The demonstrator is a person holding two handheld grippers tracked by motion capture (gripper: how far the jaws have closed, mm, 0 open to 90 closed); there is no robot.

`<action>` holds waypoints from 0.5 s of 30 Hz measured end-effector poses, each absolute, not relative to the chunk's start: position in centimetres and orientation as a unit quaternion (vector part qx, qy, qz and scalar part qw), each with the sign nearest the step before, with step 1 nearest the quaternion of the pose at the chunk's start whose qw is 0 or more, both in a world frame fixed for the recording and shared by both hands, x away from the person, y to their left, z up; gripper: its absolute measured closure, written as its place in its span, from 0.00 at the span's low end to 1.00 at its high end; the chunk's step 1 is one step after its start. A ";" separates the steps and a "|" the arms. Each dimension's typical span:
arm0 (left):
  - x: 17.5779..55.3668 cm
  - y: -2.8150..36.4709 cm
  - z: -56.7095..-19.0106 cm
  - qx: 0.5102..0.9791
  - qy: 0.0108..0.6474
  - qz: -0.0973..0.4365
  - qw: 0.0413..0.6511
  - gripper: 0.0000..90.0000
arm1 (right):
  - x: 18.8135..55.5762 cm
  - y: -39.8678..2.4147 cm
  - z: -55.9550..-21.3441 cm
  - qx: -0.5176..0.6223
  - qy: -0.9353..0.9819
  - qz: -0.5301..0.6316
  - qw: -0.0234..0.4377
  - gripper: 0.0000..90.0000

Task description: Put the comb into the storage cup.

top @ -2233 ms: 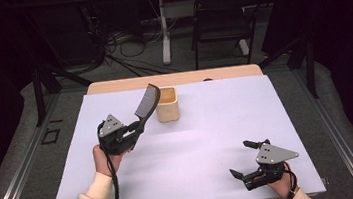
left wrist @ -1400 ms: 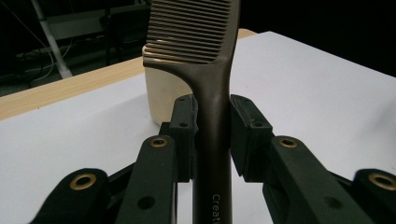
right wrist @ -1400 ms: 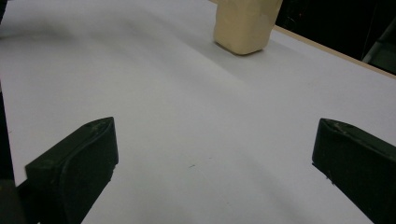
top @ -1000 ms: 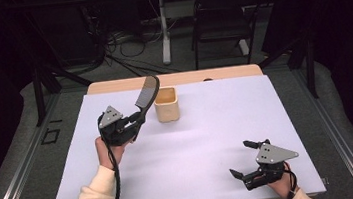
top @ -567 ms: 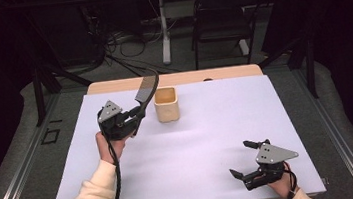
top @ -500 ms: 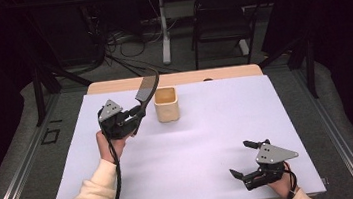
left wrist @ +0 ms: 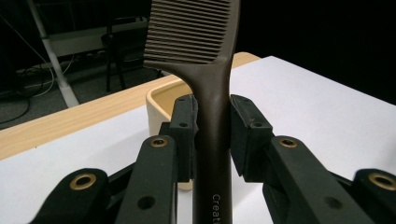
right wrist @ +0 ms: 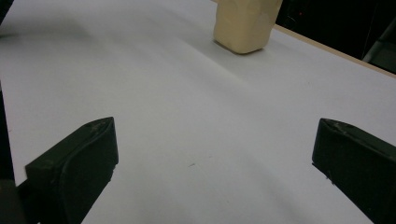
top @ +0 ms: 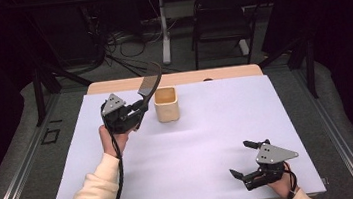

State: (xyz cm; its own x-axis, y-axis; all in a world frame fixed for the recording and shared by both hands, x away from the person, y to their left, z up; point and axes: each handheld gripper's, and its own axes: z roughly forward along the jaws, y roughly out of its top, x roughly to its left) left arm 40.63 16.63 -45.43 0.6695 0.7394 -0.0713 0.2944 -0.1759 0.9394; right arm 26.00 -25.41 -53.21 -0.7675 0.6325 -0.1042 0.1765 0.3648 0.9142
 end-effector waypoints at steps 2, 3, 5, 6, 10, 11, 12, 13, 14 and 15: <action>40.7 16.5 -45.3 0.738 0.349 0.208 0.539 0.80 | 26.0 -25.4 -53.2 0.254 0.794 0.503 0.227 0.00; 40.8 16.5 -45.2 0.739 0.347 0.209 0.538 0.80 | 26.0 -25.4 -53.2 0.254 0.795 0.503 0.227 0.00; 40.8 16.3 -45.0 0.739 0.346 0.210 0.539 0.80 | 26.0 -25.4 -53.2 0.254 0.795 0.503 0.226 0.00; 40.9 16.2 -45.0 0.738 0.345 0.209 0.540 0.80 | 26.0 -25.4 -53.2 0.254 0.795 0.503 0.226 0.00; 41.1 15.9 -44.9 0.739 0.344 0.209 0.539 0.80 | 26.0 -25.4 -53.2 0.254 0.794 0.503 0.226 0.00; 41.2 15.8 -44.8 0.739 0.344 0.209 0.540 0.80 | 26.0 -25.4 -53.2 0.254 0.795 0.503 0.226 0.00; 41.2 15.8 -44.7 0.739 0.343 0.209 0.540 0.80 | 26.0 -25.4 -53.2 0.254 0.795 0.503 0.226 0.00; 41.3 15.7 -44.7 0.739 0.343 0.210 0.540 0.80 | 26.0 -25.4 -53.2 0.254 0.795 0.503 0.226 0.00; 41.3 15.7 -44.6 0.739 0.342 0.210 0.540 0.80 | 26.0 -25.4 -53.2 0.254 0.795 0.503 0.226 0.00; 41.4 15.6 -44.6 0.739 0.342 0.211 0.542 0.80 | 26.0 -25.4 -53.2 0.254 0.795 0.503 0.226 0.00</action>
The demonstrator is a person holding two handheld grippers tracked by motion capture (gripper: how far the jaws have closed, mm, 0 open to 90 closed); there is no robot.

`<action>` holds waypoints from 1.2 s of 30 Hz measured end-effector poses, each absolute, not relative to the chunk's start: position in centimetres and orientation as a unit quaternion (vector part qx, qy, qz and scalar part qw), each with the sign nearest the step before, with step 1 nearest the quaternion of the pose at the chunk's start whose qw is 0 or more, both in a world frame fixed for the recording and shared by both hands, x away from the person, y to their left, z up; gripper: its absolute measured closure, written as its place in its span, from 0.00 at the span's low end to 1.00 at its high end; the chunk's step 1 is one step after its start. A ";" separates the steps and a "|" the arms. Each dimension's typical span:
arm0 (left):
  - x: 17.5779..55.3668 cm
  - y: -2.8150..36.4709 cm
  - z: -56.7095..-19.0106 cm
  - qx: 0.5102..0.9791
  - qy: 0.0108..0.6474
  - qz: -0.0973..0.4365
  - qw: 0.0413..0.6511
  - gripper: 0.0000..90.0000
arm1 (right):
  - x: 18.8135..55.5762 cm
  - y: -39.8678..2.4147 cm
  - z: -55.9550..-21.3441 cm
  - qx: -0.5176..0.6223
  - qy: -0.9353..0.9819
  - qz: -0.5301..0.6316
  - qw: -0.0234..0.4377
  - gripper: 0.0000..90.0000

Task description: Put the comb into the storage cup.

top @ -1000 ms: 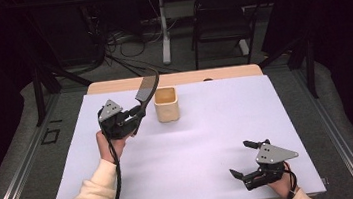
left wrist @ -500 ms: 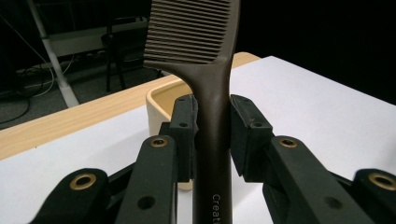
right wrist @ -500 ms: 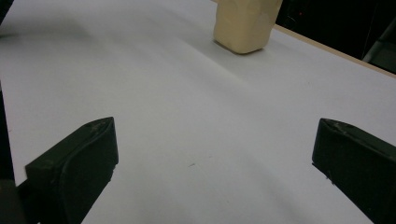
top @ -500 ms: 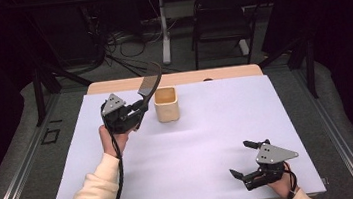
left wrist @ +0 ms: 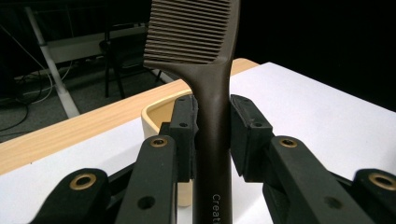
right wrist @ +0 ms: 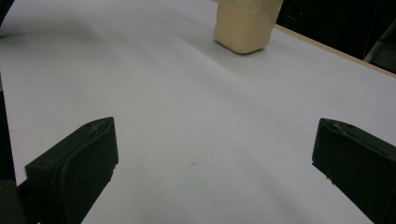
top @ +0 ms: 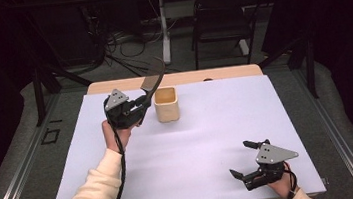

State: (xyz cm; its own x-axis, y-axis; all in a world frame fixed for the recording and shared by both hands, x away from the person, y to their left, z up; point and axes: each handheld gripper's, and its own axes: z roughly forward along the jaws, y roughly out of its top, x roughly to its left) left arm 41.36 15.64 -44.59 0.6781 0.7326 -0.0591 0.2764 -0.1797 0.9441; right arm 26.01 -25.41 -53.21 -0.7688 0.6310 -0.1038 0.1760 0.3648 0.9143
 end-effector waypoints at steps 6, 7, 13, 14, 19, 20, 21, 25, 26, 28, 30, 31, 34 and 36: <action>41.7 15.2 -44.3 0.738 0.338 0.211 0.544 0.80 | 26.0 -25.4 -53.2 0.254 0.794 0.503 0.226 0.00; 41.7 15.2 -44.3 0.738 0.339 0.211 0.544 0.80 | 26.0 -25.4 -53.2 0.254 0.794 0.503 0.226 0.00; 41.9 15.0 -43.9 0.738 0.336 0.211 0.546 0.80 | 26.0 -25.4 -53.2 0.255 0.794 0.504 0.225 0.00; 41.9 14.9 -43.8 0.736 0.335 0.212 0.548 0.80 | 26.0 -25.4 -53.2 0.255 0.794 0.503 0.225 0.00; 42.0 14.8 -43.3 0.735 0.331 0.211 0.553 0.80 | 25.9 -25.3 -53.1 0.254 0.795 0.503 0.225 0.00; 42.0 14.7 -43.2 0.735 0.331 0.212 0.553 0.80 | 25.9 -25.3 -53.2 0.254 0.795 0.503 0.225 0.00; 42.0 14.7 -43.1 0.735 0.331 0.211 0.553 0.80 | 25.9 -25.4 -53.1 0.252 0.795 0.504 0.225 0.00; 42.2 14.5 -42.7 0.736 0.328 0.210 0.553 0.80 | 25.8 -25.3 -53.1 0.250 0.795 0.505 0.224 0.00; 42.3 14.4 -42.6 0.737 0.327 0.211 0.553 0.80 | 25.8 -25.3 -53.1 0.250 0.795 0.506 0.224 0.00; 42.3 14.2 -42.4 0.737 0.324 0.212 0.553 0.80 | 25.9 -25.3 -53.1 0.250 0.795 0.506 0.224 0.00; 42.5 14.1 -42.3 0.738 0.323 0.213 0.553 0.80 | 25.9 -25.3 -53.1 0.251 0.795 0.505 0.224 0.00; 42.5 14.1 -42.3 0.738 0.324 0.214 0.553 0.80 | 25.9 -25.3 -53.1 0.251 0.795 0.505 0.224 0.00; 42.7 13.8 -42.2 0.737 0.320 0.213 0.555 0.80 | 25.9 -25.3 -53.1 0.252 0.795 0.505 0.224 0.00; 42.8 13.6 -42.1 0.736 0.318 0.213 0.558 0.80 | 25.9 -25.4 -53.1 0.252 0.794 0.505 0.224 0.00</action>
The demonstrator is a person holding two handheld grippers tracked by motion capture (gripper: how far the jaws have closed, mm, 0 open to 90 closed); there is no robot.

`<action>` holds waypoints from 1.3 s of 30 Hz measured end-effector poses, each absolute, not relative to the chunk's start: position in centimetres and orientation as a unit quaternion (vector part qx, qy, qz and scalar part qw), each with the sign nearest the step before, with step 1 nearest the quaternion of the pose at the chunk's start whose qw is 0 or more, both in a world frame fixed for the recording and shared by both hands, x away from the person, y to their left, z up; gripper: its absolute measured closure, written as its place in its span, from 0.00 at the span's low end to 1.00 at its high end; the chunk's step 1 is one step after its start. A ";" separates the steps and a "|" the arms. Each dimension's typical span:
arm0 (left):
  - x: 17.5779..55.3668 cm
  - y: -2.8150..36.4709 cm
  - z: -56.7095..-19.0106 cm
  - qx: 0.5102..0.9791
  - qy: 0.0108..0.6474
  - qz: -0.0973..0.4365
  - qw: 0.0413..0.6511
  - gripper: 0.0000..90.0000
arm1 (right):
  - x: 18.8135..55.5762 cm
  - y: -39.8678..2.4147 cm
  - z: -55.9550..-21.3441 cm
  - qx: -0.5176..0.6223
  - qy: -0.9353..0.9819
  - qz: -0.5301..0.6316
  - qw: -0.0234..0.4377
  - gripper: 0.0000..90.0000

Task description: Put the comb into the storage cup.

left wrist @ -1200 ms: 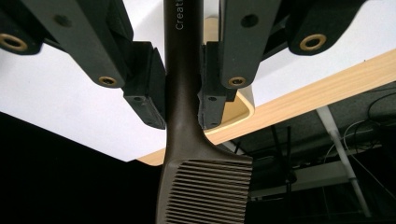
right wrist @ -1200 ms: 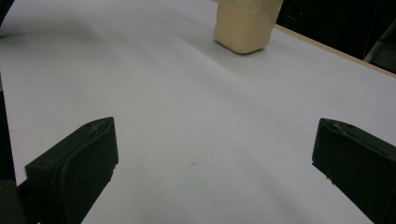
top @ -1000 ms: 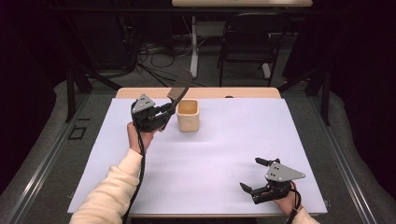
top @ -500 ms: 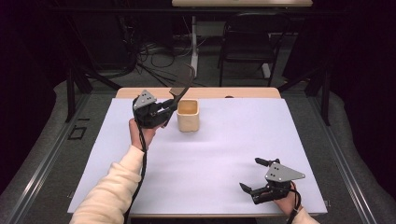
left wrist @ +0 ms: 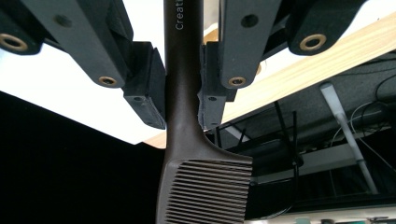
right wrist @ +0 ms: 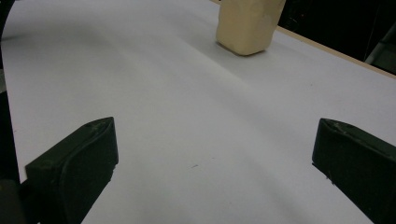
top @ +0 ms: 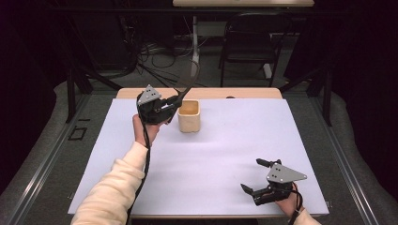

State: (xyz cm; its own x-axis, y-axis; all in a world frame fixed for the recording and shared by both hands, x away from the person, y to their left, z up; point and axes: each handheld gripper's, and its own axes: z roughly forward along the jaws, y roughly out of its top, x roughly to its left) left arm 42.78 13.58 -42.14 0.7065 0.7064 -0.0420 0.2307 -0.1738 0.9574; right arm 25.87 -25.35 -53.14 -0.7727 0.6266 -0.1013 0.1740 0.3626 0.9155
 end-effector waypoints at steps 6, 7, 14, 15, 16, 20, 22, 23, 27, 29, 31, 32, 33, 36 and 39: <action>43.2 13.4 -41.9 0.734 0.313 0.215 0.563 0.80 | 26.0 -25.3 -53.2 0.254 0.795 0.504 0.224 0.00; 43.3 13.4 -41.9 0.733 0.313 0.215 0.564 0.80 | 26.0 -25.3 -53.2 0.254 0.794 0.504 0.223 0.00; 43.9 12.9 -41.8 0.731 0.315 0.210 0.568 0.80 | 25.9 -25.3 -53.2 0.253 0.795 0.504 0.223 0.00; 44.0 12.8 -41.8 0.731 0.315 0.209 0.568 0.80 | 25.9 -25.3 -53.2 0.253 0.795 0.504 0.223 0.00; 44.1 12.6 -41.8 0.733 0.314 0.210 0.566 0.80 | 25.9 -25.3 -53.2 0.253 0.795 0.504 0.223 0.00; 44.5 12.2 -41.8 0.733 0.313 0.210 0.567 0.80 | 26.0 -25.3 -53.2 0.254 0.795 0.505 0.222 0.00; 44.6 12.1 -41.8 0.731 0.313 0.208 0.569 0.80 | 26.0 -25.3 -53.2 0.253 0.795 0.504 0.222 0.00; 44.6 12.0 -41.8 0.732 0.313 0.208 0.568 0.80 | 26.0 -25.3 -53.2 0.253 0.796 0.504 0.223 0.00; 44.8 11.6 -41.9 0.730 0.314 0.211 0.569 0.80 | 26.0 -25.3 -53.2 0.253 0.796 0.503 0.222 0.00; 44.9 11.5 -41.8 0.730 0.313 0.210 0.570 0.80 | 26.0 -25.3 -53.2 0.253 0.796 0.503 0.223 0.00; 45.0 11.4 -41.7 0.727 0.314 0.211 0.573 0.80 | 25.9 -25.3 -53.2 0.253 0.796 0.502 0.224 0.00; 45.1 11.4 -41.6 0.726 0.313 0.212 0.575 0.80 | 25.9 -25.3 -53.2 0.253 0.795 0.503 0.223 0.00; 45.1 11.4 -41.6 0.726 0.312 0.212 0.575 0.80 | 25.9 -25.3 -53.2 0.254 0.795 0.503 0.223 0.00; 45.4 11.0 -41.7 0.724 0.311 0.213 0.577 0.80 | 26.0 -25.3 -53.2 0.253 0.796 0.503 0.223 0.00; 45.6 10.8 -41.9 0.725 0.313 0.209 0.576 0.80 | 25.9 -25.3 -53.2 0.253 0.795 0.504 0.223 0.00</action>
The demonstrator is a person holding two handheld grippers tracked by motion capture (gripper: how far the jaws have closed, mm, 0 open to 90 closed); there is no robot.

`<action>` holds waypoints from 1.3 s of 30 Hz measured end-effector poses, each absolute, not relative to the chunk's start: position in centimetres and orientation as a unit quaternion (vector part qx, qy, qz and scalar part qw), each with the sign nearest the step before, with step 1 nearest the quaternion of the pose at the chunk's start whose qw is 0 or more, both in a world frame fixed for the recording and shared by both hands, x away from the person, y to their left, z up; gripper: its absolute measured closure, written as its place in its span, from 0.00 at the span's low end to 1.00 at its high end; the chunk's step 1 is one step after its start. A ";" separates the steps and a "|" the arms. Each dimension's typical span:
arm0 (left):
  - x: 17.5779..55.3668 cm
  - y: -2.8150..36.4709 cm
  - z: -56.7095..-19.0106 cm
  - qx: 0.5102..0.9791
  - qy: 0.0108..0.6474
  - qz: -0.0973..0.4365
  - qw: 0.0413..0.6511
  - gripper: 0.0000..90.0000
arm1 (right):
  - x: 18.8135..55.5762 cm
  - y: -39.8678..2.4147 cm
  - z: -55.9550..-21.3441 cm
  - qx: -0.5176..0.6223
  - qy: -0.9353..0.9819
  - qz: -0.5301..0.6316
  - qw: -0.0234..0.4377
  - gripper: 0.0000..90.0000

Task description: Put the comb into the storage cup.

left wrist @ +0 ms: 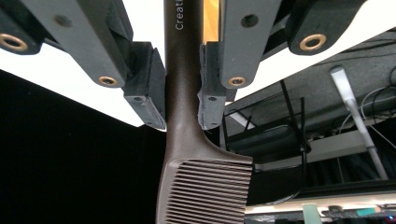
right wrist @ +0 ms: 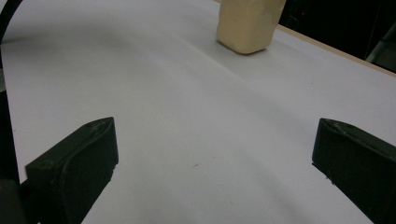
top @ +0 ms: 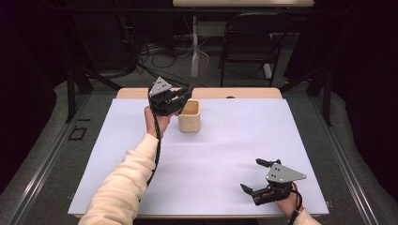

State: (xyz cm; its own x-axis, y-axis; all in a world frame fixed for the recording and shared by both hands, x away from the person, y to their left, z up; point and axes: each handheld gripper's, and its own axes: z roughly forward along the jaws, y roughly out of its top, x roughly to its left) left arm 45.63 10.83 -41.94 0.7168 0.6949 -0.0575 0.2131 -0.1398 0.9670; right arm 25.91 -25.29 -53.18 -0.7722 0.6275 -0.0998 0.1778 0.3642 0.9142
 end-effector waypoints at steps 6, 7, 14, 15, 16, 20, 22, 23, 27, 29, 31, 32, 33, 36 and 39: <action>46.0 10.7 -42.0 0.724 0.315 0.211 0.577 0.80 | 25.9 -25.3 -53.2 0.253 0.795 0.504 0.223 0.00; 46.1 10.7 -42.1 0.724 0.315 0.212 0.577 0.80 | 25.9 -25.3 -53.2 0.254 0.795 0.504 0.223 0.00; 46.6 10.7 -42.5 0.720 0.313 0.217 0.580 0.80 | 26.0 -25.3 -53.2 0.252 0.795 0.504 0.223 0.00; 46.7 10.7 -42.6 0.720 0.311 0.217 0.581 0.80 | 26.0 -25.3 -53.2 0.253 0.795 0.504 0.224 0.00; 46.8 10.7 -42.6 0.720 0.309 0.218 0.582 0.80 | 26.0 -25.3 -53.2 0.253 0.795 0.504 0.224 0.00; 47.2 10.6 -43.0 0.717 0.306 0.220 0.586 0.80 | 26.0 -25.3 -53.2 0.253 0.795 0.504 0.224 0.00; 47.3 10.5 -43.2 0.718 0.305 0.223 0.584 0.80 | 26.0 -25.3 -53.2 0.253 0.795 0.504 0.223 0.00; 47.4 10.5 -43.3 0.717 0.305 0.223 0.585 0.80 | 26.0 -25.3 -53.2 0.253 0.795 0.504 0.224 0.00; 47.8 10.5 -43.4 0.720 0.302 0.227 0.582 0.80 | 26.0 -25.3 -53.2 0.253 0.795 0.504 0.223 0.00; 47.9 10.4 -43.5 0.722 0.298 0.230 0.580 0.80 | 26.0 -25.3 -53.2 0.254 0.795 0.505 0.223 0.00; 48.1 10.5 -43.6 0.722 0.294 0.232 0.582 0.80 | 26.0 -25.3 -53.2 0.253 0.795 0.505 0.223 0.00; 48.1 10.4 -43.6 0.721 0.291 0.234 0.584 0.80 | 26.0 -25.3 -53.2 0.253 0.795 0.505 0.223 0.00; 48.1 10.4 -43.6 0.721 0.289 0.235 0.585 0.80 | 26.0 -25.3 -53.2 0.252 0.795 0.505 0.222 0.00; 48.4 10.4 -43.7 0.717 0.276 0.230 0.597 0.80 | 26.0 -25.3 -53.2 0.252 0.795 0.505 0.223 0.00; 48.5 10.3 -43.8 0.717 0.271 0.234 0.598 0.80 | 26.0 -25.3 -53.2 0.253 0.795 0.505 0.222 0.00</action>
